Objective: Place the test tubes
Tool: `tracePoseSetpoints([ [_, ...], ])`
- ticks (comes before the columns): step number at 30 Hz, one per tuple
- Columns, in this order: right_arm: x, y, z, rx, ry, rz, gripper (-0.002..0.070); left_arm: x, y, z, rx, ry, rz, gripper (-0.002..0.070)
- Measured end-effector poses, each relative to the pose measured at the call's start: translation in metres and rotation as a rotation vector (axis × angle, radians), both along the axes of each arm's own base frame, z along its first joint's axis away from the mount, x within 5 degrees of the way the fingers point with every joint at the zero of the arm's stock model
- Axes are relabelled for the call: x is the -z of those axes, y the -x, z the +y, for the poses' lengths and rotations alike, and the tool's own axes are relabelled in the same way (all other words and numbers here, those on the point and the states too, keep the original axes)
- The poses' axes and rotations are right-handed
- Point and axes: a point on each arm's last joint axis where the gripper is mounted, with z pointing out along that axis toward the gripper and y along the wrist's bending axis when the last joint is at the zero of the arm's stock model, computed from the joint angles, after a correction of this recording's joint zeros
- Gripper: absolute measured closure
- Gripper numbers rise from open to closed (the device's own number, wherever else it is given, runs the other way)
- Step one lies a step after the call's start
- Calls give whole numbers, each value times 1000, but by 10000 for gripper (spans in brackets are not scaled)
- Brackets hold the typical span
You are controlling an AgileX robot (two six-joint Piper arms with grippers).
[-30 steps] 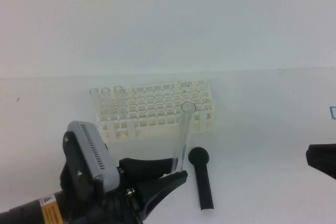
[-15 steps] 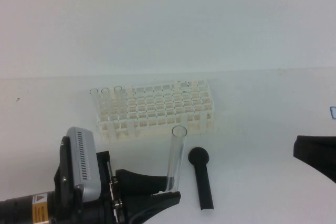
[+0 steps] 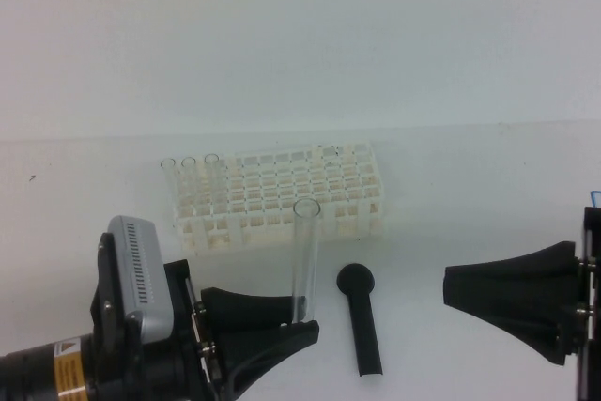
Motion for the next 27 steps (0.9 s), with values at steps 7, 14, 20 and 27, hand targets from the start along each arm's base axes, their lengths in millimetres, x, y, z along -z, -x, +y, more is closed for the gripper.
tracePoseSetpoints([
  [7,11,-9,8,-78,-25,20,645,-1,-1,0,-11,10,12,564],
  [14,5,-12,9,-81,-36,0,469,0,-1,0,-12,10,18,564],
  [20,-11,-19,12,-84,-53,-55,332,0,-2,0,-18,15,22,564],
  [27,-19,-40,20,-89,-58,-57,319,-3,-5,1,-56,45,32,564],
])
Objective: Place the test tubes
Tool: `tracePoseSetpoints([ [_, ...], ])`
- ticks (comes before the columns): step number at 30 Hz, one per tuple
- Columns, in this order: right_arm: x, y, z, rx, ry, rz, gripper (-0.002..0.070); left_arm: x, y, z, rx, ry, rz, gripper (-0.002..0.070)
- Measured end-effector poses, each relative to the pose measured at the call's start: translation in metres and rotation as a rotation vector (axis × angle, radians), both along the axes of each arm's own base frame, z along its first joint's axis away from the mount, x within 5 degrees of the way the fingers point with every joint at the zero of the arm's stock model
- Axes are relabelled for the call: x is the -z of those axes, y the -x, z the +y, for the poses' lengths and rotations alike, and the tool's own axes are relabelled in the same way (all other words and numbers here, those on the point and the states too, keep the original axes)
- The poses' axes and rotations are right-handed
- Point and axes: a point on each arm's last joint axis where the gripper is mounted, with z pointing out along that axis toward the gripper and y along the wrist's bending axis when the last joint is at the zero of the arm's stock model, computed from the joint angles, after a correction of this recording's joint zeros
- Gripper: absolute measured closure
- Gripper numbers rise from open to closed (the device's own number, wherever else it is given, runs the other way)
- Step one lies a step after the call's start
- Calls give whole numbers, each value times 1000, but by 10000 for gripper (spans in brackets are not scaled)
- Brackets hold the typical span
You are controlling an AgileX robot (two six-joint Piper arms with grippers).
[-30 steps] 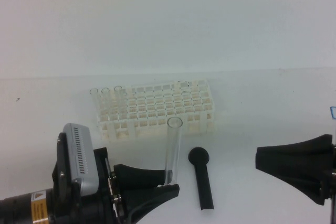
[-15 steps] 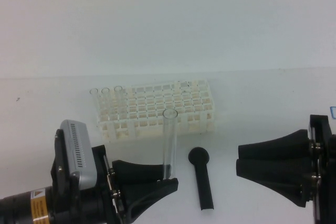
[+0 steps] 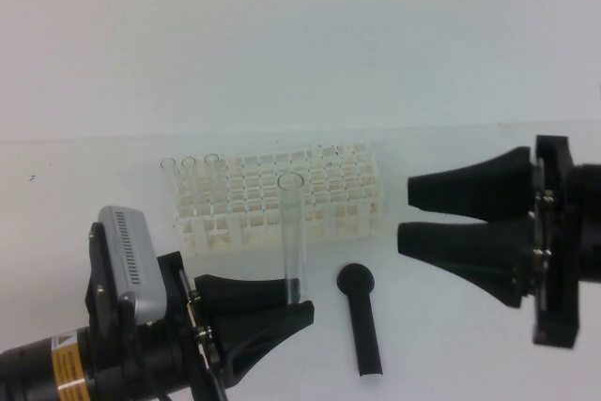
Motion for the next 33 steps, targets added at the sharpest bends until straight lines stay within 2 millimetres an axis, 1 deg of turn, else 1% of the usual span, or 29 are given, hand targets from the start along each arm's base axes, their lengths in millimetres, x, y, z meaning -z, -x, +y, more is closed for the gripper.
tracePoseSetpoints([
  [4,1,-14,11,-52,-10,21,318,0,0,0,0,0,0,564],
  [8,4,-23,30,-130,-15,42,318,0,0,0,0,0,0,564],
  [15,-2,-32,52,-196,-21,10,317,0,0,0,1,2,9,564],
  [20,-6,-34,68,-243,-27,-6,316,0,0,0,1,2,8,564],
  [27,-7,-33,81,-282,-29,-13,316,0,0,0,1,2,8,564],
  [33,-11,-34,84,-288,-35,-23,320,0,0,0,0,3,7,564],
])
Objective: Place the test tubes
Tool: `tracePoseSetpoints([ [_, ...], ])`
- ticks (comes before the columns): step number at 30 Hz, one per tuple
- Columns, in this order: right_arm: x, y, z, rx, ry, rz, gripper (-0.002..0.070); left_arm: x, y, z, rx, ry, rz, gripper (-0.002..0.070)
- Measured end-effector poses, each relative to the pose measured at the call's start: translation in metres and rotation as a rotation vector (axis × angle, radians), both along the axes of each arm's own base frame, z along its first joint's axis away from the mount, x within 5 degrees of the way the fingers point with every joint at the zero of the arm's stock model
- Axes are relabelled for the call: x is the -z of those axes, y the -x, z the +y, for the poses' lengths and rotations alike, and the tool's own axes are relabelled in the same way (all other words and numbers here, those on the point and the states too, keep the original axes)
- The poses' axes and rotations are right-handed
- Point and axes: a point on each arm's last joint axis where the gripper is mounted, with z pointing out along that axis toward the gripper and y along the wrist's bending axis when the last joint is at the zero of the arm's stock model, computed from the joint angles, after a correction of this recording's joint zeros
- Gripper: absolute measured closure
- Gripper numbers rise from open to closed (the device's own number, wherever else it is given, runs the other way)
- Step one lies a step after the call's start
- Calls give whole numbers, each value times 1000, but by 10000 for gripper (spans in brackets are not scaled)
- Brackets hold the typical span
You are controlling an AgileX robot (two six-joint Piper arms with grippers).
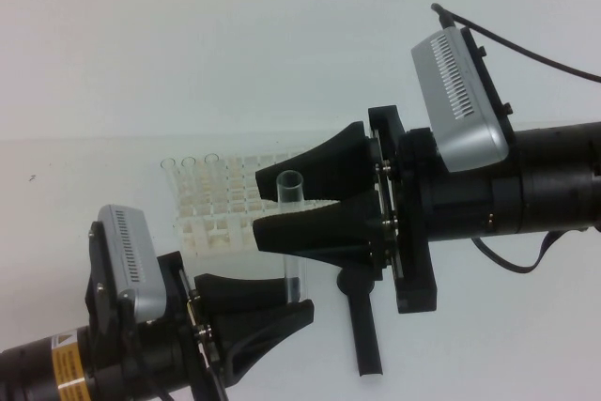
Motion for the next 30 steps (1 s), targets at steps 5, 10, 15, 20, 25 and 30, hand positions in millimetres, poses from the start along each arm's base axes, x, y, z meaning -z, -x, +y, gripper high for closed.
tracePoseSetpoints([
  [5,-1,0,0,0,-1,-2,434,0,0,0,0,0,0,564],
  [10,-1,-1,0,6,0,5,554,-1,-1,0,-8,6,1,564],
  [15,-2,-2,0,21,-4,23,554,-1,-1,0,-15,27,62,564],
  [20,-2,-5,1,47,-13,72,555,-2,-1,0,-20,53,155,547],
  [25,-2,-5,1,46,-12,48,556,-4,-4,1,-52,102,269,417],
  [30,-1,-4,1,33,-5,39,556,-4,-6,1,-68,127,330,205],
])
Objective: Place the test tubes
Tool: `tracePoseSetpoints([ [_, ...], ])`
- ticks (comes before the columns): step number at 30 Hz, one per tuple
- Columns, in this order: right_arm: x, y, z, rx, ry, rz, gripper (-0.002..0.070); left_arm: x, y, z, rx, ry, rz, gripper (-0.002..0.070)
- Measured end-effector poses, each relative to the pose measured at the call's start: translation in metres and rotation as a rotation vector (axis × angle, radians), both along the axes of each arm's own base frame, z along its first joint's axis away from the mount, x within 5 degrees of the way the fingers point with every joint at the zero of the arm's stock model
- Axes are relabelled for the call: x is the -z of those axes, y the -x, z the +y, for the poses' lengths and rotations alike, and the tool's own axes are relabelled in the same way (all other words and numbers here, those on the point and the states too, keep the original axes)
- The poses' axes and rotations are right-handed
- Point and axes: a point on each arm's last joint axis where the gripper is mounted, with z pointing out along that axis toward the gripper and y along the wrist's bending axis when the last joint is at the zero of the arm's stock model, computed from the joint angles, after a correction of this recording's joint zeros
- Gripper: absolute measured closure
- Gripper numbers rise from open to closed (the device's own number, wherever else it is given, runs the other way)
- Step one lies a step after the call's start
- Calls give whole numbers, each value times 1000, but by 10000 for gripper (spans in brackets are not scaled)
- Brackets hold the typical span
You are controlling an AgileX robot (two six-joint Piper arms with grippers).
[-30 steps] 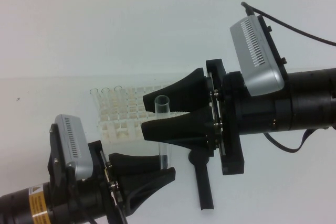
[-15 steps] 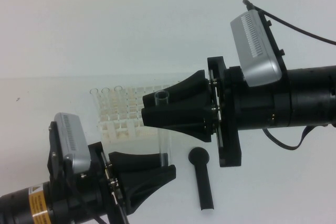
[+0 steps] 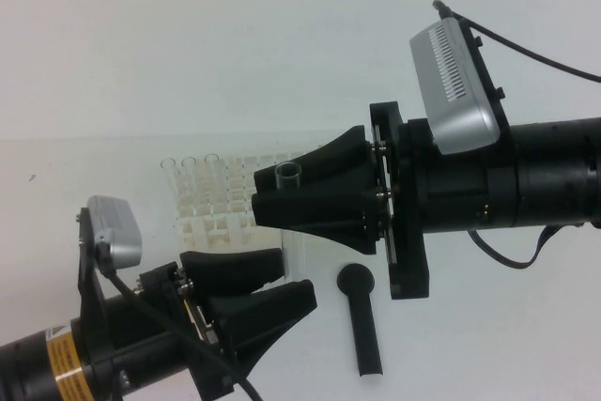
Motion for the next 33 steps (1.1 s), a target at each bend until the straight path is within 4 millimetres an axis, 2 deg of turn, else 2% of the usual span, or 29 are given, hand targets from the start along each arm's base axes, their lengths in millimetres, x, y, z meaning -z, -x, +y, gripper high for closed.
tracePoseSetpoints([
  [3,0,0,0,-5,4,-10,556,1,1,0,7,-6,-1,216],
  [7,-8,3,-2,-8,-5,-40,556,2,2,-1,28,-23,-5,319],
  [15,-56,15,-15,92,-55,-220,556,3,1,0,15,-34,-1,441],
  [17,-66,17,-20,143,-51,-261,556,3,1,0,9,-27,10,494],
  [20,-75,21,-27,202,-33,-312,556,1,1,0,13,-8,24,615],
  [22,-78,23,-30,212,-21,-337,556,1,1,0,8,-3,27,648],
  [33,-75,26,-34,228,57,-323,556,-3,-5,2,-60,54,47,675],
])
